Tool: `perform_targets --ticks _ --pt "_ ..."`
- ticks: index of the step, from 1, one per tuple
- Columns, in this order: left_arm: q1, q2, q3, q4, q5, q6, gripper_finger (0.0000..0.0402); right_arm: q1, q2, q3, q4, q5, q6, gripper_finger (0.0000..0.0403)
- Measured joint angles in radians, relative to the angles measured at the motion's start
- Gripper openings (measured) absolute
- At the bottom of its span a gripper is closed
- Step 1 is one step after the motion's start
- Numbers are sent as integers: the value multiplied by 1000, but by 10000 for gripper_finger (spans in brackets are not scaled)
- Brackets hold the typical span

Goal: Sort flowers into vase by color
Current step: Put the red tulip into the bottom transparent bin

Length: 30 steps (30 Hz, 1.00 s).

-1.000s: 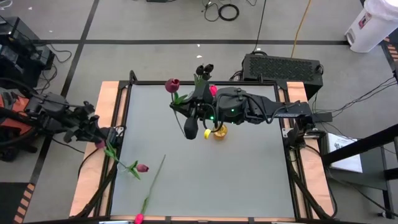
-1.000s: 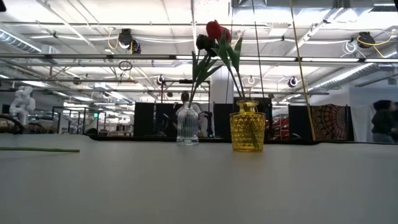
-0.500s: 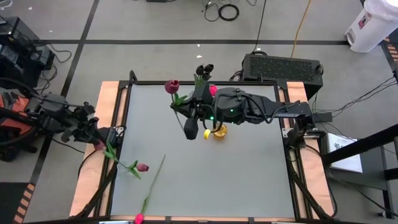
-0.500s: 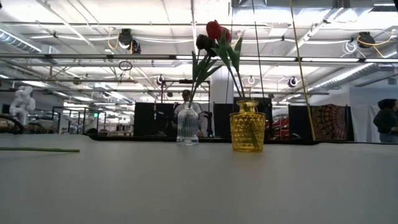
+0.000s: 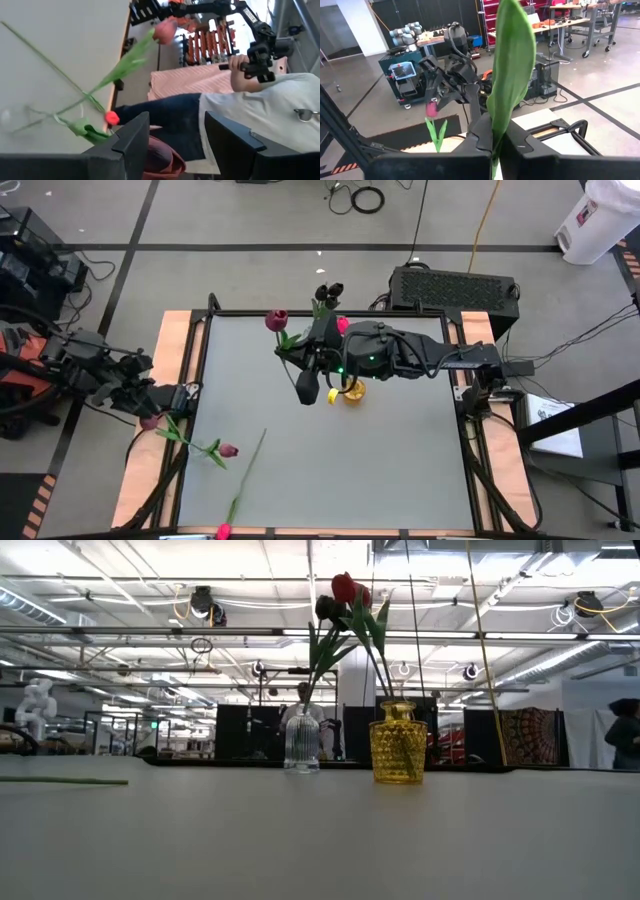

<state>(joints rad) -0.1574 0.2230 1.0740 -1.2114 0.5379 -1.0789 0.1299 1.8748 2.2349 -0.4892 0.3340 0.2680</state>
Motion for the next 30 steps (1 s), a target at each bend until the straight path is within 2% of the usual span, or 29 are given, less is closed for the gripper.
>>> perform_targets --ticks 5,11,17,21,30 --pt "0 0 0 35 42 -43 197 0 0 0 -3 0 -3 0" --pt "0 0 0 160 25 -86 196 -1 0 0 -2 0 -5 0" --pt "0 0 0 173 -55 -14 196 -11 0 0 14 -1 -7 0" --pt "0 0 0 173 -128 68 196 -19 4 0 78 -52 -2 0" --pt "0 0 0 179 -368 252 196 -42 78 0 252 -163 43 0"
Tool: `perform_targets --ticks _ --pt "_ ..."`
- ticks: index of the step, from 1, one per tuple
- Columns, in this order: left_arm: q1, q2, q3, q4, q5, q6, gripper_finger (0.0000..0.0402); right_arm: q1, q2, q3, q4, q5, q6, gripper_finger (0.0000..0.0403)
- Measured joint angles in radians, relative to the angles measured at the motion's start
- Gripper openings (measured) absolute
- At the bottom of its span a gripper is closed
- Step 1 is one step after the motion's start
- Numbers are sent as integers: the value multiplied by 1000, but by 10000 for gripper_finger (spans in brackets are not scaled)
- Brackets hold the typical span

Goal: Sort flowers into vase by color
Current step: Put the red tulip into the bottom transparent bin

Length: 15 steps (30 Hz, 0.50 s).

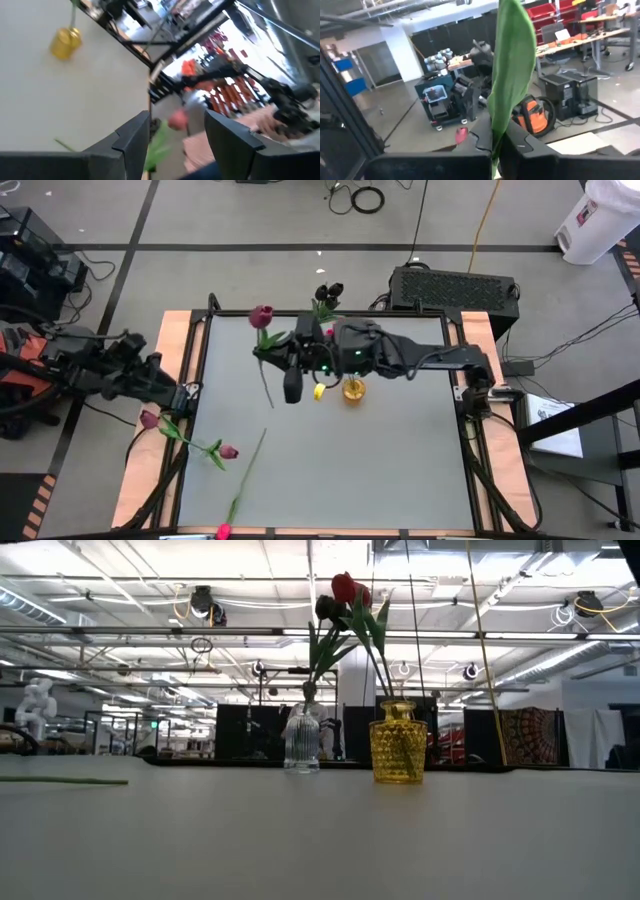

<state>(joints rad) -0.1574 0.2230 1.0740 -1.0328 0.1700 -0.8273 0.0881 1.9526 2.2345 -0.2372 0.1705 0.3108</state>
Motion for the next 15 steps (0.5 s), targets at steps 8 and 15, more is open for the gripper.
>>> perform_targets --ticks 8,15 --pt "0 19 0 5 -123 112 196 -25 85 0 113 -73 27 0" --pt "0 87 0 15 -186 222 196 -43 147 -1 212 -118 60 0"
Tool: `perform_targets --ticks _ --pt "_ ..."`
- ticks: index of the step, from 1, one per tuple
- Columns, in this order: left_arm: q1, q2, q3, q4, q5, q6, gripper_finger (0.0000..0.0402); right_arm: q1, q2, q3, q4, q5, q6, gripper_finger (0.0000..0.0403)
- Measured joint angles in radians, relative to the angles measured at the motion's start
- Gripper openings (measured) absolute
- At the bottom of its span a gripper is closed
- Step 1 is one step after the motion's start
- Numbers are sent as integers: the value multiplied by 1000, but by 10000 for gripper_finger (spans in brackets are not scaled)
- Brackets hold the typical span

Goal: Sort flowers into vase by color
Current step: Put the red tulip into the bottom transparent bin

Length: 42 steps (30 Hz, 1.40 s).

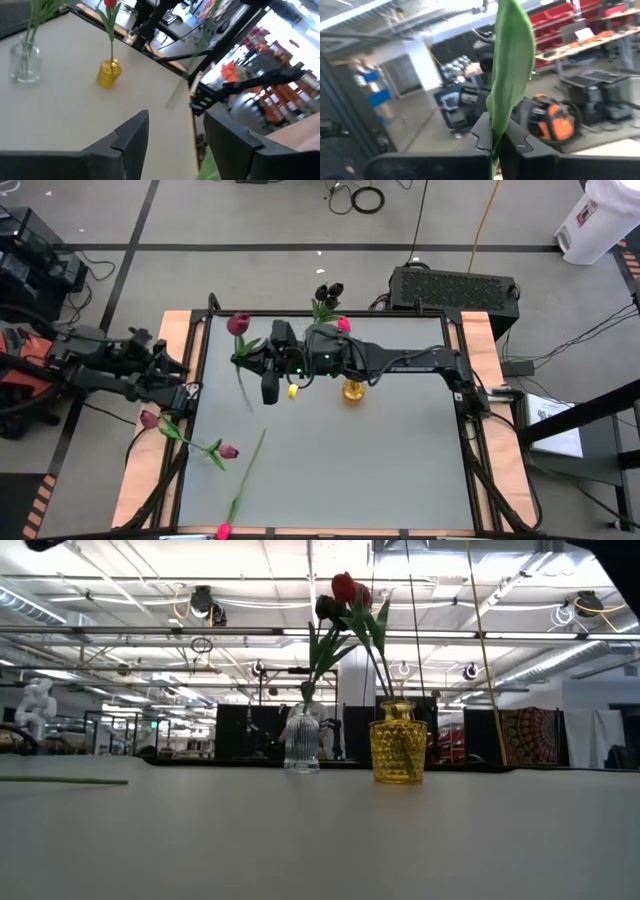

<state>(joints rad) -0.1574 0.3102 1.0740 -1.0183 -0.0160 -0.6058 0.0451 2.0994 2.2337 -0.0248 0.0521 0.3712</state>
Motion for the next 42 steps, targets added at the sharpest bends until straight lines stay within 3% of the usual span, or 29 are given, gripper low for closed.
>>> perform_targets --ticks 6,15,42 --pt "0 112 0 87 5 148 196 0 31 0 58 -35 36 0" --pt "0 230 0 195 134 295 196 8 31 1 82 -58 47 0" --pt "0 463 0 546 252 298 195 60 29 1 60 -23 6 0"
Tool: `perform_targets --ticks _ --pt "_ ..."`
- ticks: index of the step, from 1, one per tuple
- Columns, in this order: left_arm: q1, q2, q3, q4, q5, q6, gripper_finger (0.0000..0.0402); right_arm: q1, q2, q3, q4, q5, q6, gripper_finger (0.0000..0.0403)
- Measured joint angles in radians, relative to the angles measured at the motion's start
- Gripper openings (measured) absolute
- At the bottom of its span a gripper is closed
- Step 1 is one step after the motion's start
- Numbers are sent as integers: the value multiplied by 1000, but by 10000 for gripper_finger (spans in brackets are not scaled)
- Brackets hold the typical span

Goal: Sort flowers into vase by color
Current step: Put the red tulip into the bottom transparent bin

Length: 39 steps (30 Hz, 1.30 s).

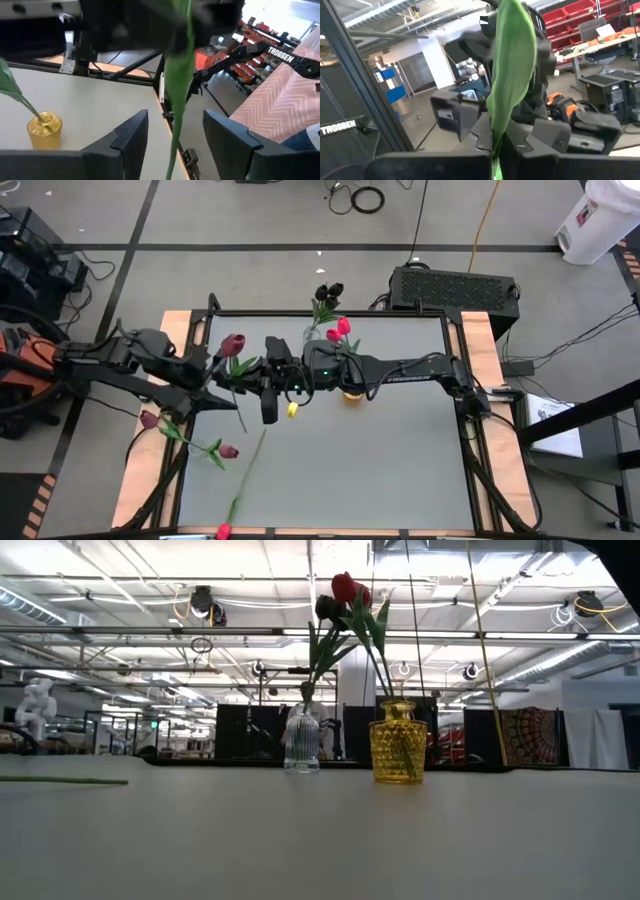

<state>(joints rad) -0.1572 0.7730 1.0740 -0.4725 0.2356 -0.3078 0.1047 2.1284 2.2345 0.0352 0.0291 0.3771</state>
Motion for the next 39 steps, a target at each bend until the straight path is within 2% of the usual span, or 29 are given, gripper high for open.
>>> perform_targets --ticks 15,19,28,39 --pt "0 7 0 21 -30 -27 191 0 0 0 -10 0 -19 0" --pt "0 8 0 18 -30 -27 153 0 0 0 -11 -1 -19 0" --pt "0 8 0 14 -26 -23 18 -1 0 0 -19 2 -23 0" --pt "0 8 0 11 -7 4 4 -1 0 0 -26 -2 -23 10"
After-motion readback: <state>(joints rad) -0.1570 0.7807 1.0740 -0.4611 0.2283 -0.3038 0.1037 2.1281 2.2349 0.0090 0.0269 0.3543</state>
